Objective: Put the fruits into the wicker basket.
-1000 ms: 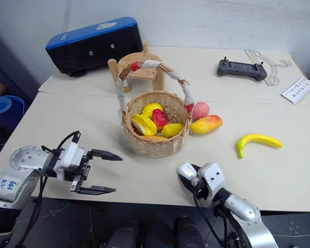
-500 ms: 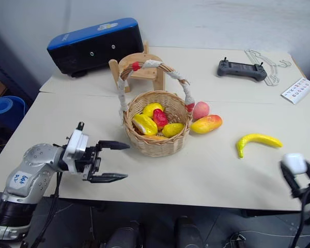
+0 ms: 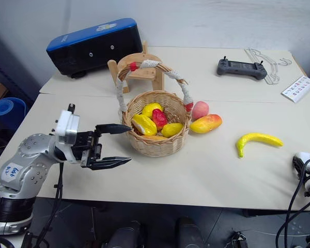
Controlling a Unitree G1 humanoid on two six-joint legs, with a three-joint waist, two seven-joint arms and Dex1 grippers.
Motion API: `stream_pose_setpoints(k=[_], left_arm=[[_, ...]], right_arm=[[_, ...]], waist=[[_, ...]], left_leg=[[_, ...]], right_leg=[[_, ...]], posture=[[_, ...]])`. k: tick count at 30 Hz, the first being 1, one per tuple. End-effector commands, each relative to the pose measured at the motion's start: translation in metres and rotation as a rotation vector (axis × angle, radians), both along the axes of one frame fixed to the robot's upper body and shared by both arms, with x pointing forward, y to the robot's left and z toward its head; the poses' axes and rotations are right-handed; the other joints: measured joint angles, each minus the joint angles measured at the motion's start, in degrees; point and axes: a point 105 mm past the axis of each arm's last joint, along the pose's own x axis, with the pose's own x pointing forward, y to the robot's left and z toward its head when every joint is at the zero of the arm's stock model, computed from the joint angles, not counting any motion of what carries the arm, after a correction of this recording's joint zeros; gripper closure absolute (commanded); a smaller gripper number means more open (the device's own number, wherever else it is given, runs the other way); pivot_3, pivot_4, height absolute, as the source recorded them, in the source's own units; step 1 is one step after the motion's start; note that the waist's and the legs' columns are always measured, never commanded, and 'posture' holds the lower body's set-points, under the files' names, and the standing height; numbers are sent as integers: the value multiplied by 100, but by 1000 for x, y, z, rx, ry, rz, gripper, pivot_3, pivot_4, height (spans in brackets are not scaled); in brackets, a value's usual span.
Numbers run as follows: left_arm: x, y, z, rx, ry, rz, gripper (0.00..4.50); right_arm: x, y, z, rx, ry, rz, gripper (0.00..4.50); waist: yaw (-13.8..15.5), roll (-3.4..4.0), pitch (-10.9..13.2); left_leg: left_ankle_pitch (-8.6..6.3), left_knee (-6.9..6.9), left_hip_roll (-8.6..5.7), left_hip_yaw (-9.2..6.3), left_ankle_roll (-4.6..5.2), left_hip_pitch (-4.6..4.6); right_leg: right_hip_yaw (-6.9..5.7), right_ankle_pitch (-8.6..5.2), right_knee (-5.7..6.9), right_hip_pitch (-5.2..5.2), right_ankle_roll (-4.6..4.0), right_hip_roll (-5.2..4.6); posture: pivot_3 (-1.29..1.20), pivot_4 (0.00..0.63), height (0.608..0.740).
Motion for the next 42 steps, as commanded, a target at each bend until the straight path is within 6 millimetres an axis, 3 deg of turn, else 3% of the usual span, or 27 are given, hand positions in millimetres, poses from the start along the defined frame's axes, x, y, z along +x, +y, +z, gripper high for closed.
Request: stream_pose_setpoints(k=[1, 3, 8, 10, 13, 17, 21, 25, 28, 31, 34, 42], left_arm=[[-4, 1, 12, -29, -40, 4, 0], [-3, 5, 12, -31, -37, 28, 0], [2, 17, 11, -46, -26, 97, 0], [5, 25, 9, -42, -21, 135, 0], [8, 30, 8, -39, -15, 157, 0], [10, 32, 7, -47, -2, 174, 0], [11, 31, 7, -44, 8, 180, 0], [10, 33, 7, -45, -2, 200, 0], [10, 34, 7, -47, -10, 215, 0], [10, 34, 7, -49, -11, 218, 0], [11, 33, 7, -52, -14, 217, 0], [11, 31, 9, -58, -16, 210, 0]], right_arm=[[-4, -7, 19, -51, -39, 0, 547], [-11, -8, 35, -105, -99, 3, 26], [-24, 17, 78, -270, -250, 152, 26], [-21, 52, 99, -333, -295, 333, 26], [-14, 95, 115, -324, -306, 540, 26], [12, 148, 132, -275, -252, 732, 26], [32, 182, 128, -178, -112, 836, 26], [38, 221, 118, -375, 28, 1043, 26], [52, 230, 117, -514, 55, 1079, 26], [68, 232, 106, -787, 118, 1108, 26], [85, 237, 102, -951, 112, 1109, 26], [110, 237, 89, -1113, 186, 1121, 26]], waist=[[7, 0, 0], [12, 3, 0], [0, 6, -1], [-19, 6, -1], [-32, 9, -2], [-10, 7, -2], [13, 6, -1], [103, 5, 0], [110, 5, 0], [118, 5, 0], [116, 4, 0], [66, 4, 1]], left_leg=[[0, 0, 0, 0, 0, 0], [0, 0, -1, 0, 0, 0], [0, -3, 0, 0, 0, 1], [0, -6, 1, 1, -1, 2], [1, -8, 4, 2, -2, 6], [1, -4, 3, 0, -2, 5], [0, -2, 3, -12, -1, 1], [-3, -7, 1, -27, 0, -13], [-5, -5, 0, -22, 4, -16], [-5, -1, -1, -19, 4, -16], [-5, -1, -3, -19, 4, -18], [-4, 1, -2, -15, 2, -18]], right_leg=[[1, 0, -1, 0, 0, 0], [1, 0, -2, 0, 0, 0], [2, 0, -4, 1, 0, 2], [6, 0, -8, 1, 0, 5], [14, 0, -5, 1, 0, 12], [16, 0, -4, -1, 0, 6], [6, 0, 0, -6, 0, 2], [0, 1, -3, -12, 1, 1], [1, 1, -15, -13, 2, 0], [1, 1, -16, -12, 2, 0], [1, 1, -18, -13, 1, -1], [-6, 1, -10, -19, 1, -1]], posture=[[0, 150, 740], [0, 150, 740], [0, 150, 740], [0, 150, 740], [0, 150, 740], [0, 150, 740], [0, 150, 740], [0, 150, 740], [0, 150, 740], [0, 150, 740], [0, 150, 740], [0, 150, 740]])
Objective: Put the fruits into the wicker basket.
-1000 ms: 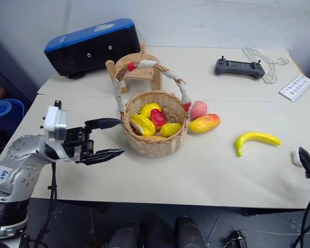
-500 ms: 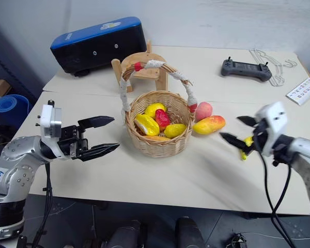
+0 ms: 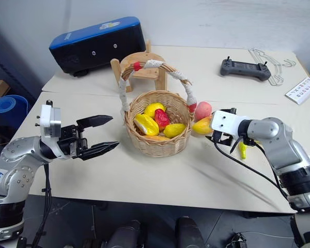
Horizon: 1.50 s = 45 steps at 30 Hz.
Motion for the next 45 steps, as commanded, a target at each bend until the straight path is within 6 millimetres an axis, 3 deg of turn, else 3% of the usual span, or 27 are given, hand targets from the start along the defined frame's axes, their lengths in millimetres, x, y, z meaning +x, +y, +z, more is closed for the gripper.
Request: stream_pose_setpoints(k=[1, 6, 9, 12, 14, 19, 21, 23, 29, 33, 37, 41, 45], left_arm=[[-4, -2, 10, -2, -46, -12, 0], [-4, -3, 9, -1, -42, -21, 0], [-4, -4, 10, 6, -44, -31, 0], [-5, -3, 11, 12, -45, -36, 0], [-6, -3, 10, 16, -43, -37, 0], [-10, 2, 7, 24, -33, -25, 0], [-11, 7, 4, 28, -28, -12, 0], [-12, 10, 2, 30, -26, -7, 0], [-12, 14, -3, 30, -9, 3, 0], [-11, 16, -3, 35, -5, 5, 0], [-10, 20, -2, 35, -6, 24, 0], [-10, 22, -2, 33, -6, 38, 0], [-15, 23, -5, 34, 4, 49, 0]], right_arm=[[9, -1, 2, -45, -19, 6, 26], [24, 4, -11, -57, 30, -3, 26], [25, 9, -12, -25, 61, 13, 665], [19, 6, -14, -35, 103, 29, 1650], [12, 2, -11, -26, 116, 46, 1847], [-34, 14, 26, 120, 116, 269, 1847], [-79, 34, 45, 305, 215, 435, 1847], [-107, 47, 55, 401, 286, 528, 1847], [-141, 97, 77, 594, 392, 600, 1847], [-135, 127, 79, 632, 401, 599, 1847], [-101, 152, 70, 667, 355, 417, 1847], [-84, 162, 64, 708, 323, 287, 1847], [-77, 158, 65, 718, 233, 225, 495]], waist=[[-15, 0, 0], [-90, 0, 0], [-107, 0, 0], [-102, 0, 0], [-99, 0, 0], [-67, -1, 2], [-68, 0, 2], [-88, 0, 2], [-94, -6, 6], [-86, -7, 6], [-96, -7, 6], [-82, -7, 6], [-89, -7, 6]], left_leg=[[0, 0, 0, -1, 0, 0], [1, 2, 1, -3, -2, 1], [2, 2, 2, -5, -3, 4], [2, 1, 3, -6, -4, 5], [2, 2, 3, -8, -4, 5], [1, 0, 3, -15, -3, -3], [1, -2, 3, -15, -3, -4], [1, -6, 8, -22, -3, 1], [1, 0, 11, -19, -9, 18], [0, -2, 9, -21, -9, 9], [0, -8, 8, -21, -9, 6], [-1, -10, 8, -23, -10, -2], [-5, -9, 3, -24, -3, -15]], right_leg=[[-2, 0, 1, 0, 0, 0], [-5, 0, 6, 1, 0, 0], [-7, 0, 12, 1, 0, 0], [-9, 0, 17, 0, 0, 0], [-10, 0, 16, 1, 0, -1], [-20, 0, 12, 2, 1, -5], [-22, 1, 10, 4, 2, -5], [-24, 1, 8, 9, 2, -4], [-23, 2, 7, 17, -2, -8], [-24, 2, -3, 14, -3, -12], [-24, 2, 1, 3, -3, -14], [-27, 3, 2, -5, -3, -15], [-29, 4, 1, -11, 0, -19]], posture=[[0, 150, 740], [0, 150, 740], [0, 150, 740], [0, 150, 740], [0, 150, 740], [0, 150, 740], [0, 150, 740], [0, 150, 740], [0, 150, 740], [0, 150, 740], [0, 150, 740], [0, 150, 740], [0, 150, 740]])
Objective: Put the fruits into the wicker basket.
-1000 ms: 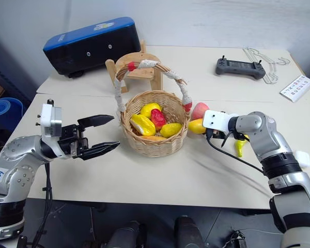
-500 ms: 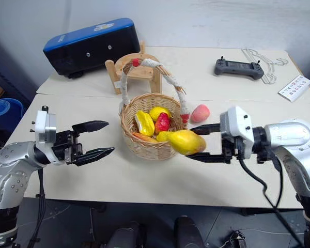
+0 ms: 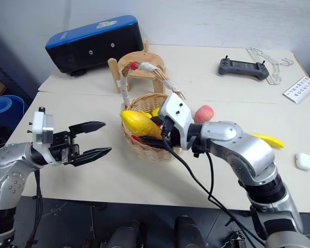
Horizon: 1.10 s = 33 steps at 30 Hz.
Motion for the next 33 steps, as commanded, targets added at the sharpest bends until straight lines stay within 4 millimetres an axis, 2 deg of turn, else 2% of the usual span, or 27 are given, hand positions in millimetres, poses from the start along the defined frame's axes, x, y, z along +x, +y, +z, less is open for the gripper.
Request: stream_pose_setpoints(k=[1, 6, 7, 9, 12, 17, 20, 23, 26, 30, 33], left_arm=[[-6, 2, 8, 4, -40, 8, 0], [-5, -1, 9, 0, -48, 4, 0], [-5, -1, 9, -1, -50, 3, 0], [-5, -4, 11, -1, -58, -5, 0], [-4, -7, 16, -7, -73, -10, 0], [-1, -12, 42, -66, -147, -7, 0], [-1, -13, 57, -67, -158, -34, 0], [3, -5, 68, -47, -145, -44, 0], [9, 6, 74, -5, -134, -45, 0], [14, 12, 81, 20, -132, -61, 0], [18, 14, 88, 14, -144, -59, 0]], right_arm=[[0, -5, 11, 14, -83, -43, 130], [-13, -11, 20, 53, -109, 51, 36], [-20, -11, 21, 60, -114, 96, 36], [-44, -12, 23, 106, -106, 258, 36], [-63, -31, 23, 168, -65, 315, 36], [-70, -99, -13, 97, 28, 115, 36], [-59, -147, -29, 94, 0, -112, 36], [-47, -195, -44, 96, -69, -334, 36], [-45, -231, -58, 137, -77, -498, 36], [-44, -253, -71, 125, -93, -581, 36], [-19, -242, -60, 169, -111, -591, 36]], waist=[[-1, 0, 0], [-2, 0, 0], [0, 0, 0], [6, -2, 1], [8, -2, 1], [127, -10, 2], [137, -12, 3], [116, -17, 4], [112, -15, 4], [126, -15, 5], [55, -14, 6]], left_leg=[[-1, 0, -1, 1, 1, 0], [0, 0, -1, 1, 1, 1], [0, 0, -1, 2, 1, 1], [-1, 0, -1, 1, 2, 0], [-2, -4, 0, -3, 5, 1], [-10, -2, -3, -6, 18, 5], [-9, 4, -3, 5, 17, 9], [-7, 4, -3, 19, 14, 25], [-2, 3, -4, 29, 8, 32], [-2, 1, -4, 29, 6, 31], [-1, 5, -4, 34, 6, 28]], right_leg=[[0, 1, -1, 0, 1, 0], [0, 1, -1, 1, 1, 2], [0, 1, -2, 1, 1, 2], [0, 1, -3, 3, 1, 2], [-3, 1, -5, 6, 2, 4], [-3, 8, -21, 33, 15, 2], [6, 8, -25, 33, 15, 8], [18, 8, -28, 37, 15, 14], [26, 8, -15, 32, 15, 18], [25, 8, -11, 27, 15, 20], [30, 8, -12, 26, 15, 19]], posture=[[0, 150, 740], [0, 150, 740], [0, 150, 740], [0, 150, 740], [0, 150, 740], [0, 150, 740], [0, 150, 740], [0, 150, 740], [0, 150, 740], [0, 150, 740], [0, 150, 740]])
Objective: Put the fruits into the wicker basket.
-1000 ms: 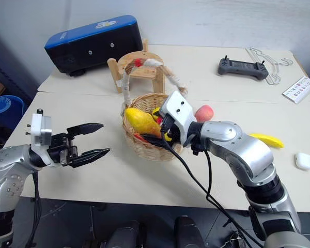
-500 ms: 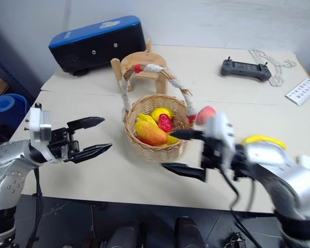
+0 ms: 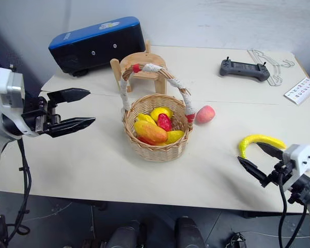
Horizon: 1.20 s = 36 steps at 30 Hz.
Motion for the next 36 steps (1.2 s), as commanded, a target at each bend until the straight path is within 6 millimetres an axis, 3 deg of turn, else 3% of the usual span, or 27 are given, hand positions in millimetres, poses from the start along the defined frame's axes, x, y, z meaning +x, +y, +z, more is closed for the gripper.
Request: stream_pose_setpoints(k=[1, 4, 9, 11, 16, 20, 21, 26, 29, 33, 36], left_arm=[[1, 1, 14, 13, -53, -2, 0], [6, 0, 14, 20, -45, 0, 0], [12, -7, 9, 46, -42, -14, 0], [13, -10, 6, 52, -38, -24, 0], [11, -12, -4, 59, -21, -34, 0], [10, -11, -6, 60, -21, -29, 0], [10, -11, -6, 61, -22, -29, 0], [8, -11, -6, 65, -26, -29, 0], [8, -12, -7, 65, -27, -31, 0], [7, -11, -10, 64, -24, -32, 0], [6, -8, -14, 67, -11, -31, 0]], right_arm=[[28, 15, 27, 19, -80, -1, 36], [66, 41, 49, 66, -58, 3, 36], [123, 84, 63, 77, 71, -55, 36], [141, 90, 62, 90, 124, -108, 36], [165, 110, 45, 49, 207, -100, 36], [174, 112, 32, 33, 248, -106, 36], [175, 110, 31, 30, 251, -112, 205], [174, 102, 34, 31, 244, -94, 1507], [164, 95, 45, 26, 192, -34, 1779], [120, 83, 63, -48, 87, 140, 1782], [68, 83, 65, -128, 90, 345, 1782]], waist=[[-69, 1, 0], [-163, 5, 3], [-127, 5, 4], [-117, 6, 4], [-88, 4, 5], [-109, 4, 5], [-112, 4, 5], [-120, 4, 5], [-118, 4, 5], [-61, 5, 4], [-31, 4, 4]], left_leg=[[3, 1, 0, 1, -1, -1], [8, 0, 1, 1, -7, 6], [9, -3, 3, -11, -15, -10], [10, -4, 4, -15, -15, -16], [3, 3, -8, -24, -3, -51], [0, 4, -11, -21, 2, -55], [0, 4, -9, -21, 2, -56], [5, 9, -7, -17, -6, -61], [5, 14, -7, -17, -7, -60], [4, 15, -7, -26, -5, -84], [1, 24, -8, -28, 1, -110]], right_leg=[[2, 0, 0, -1, -1, -1], [3, -1, 14, -5, -2, -1], [-8, -1, 55, -40, -4, -2], [-12, -1, 67, -47, -4, -1], [-23, 0, 66, -63, -2, -15], [-23, 2, 64, -67, 1, -14], [-23, 2, 65, -70, 1, -12], [-20, 2, 71, -79, 1, -9], [-19, 2, 77, -79, 1, -9], [-24, 2, 86, -101, 2, -9], [-29, 3, 83, -119, 4, -10]], posture=[[0, 150, 740], [0, 150, 740], [0, 150, 740], [0, 150, 740], [0, 150, 740], [0, 150, 740], [0, 150, 740], [0, 150, 740], [0, 150, 740], [0, 150, 740], [0, 150, 740]])
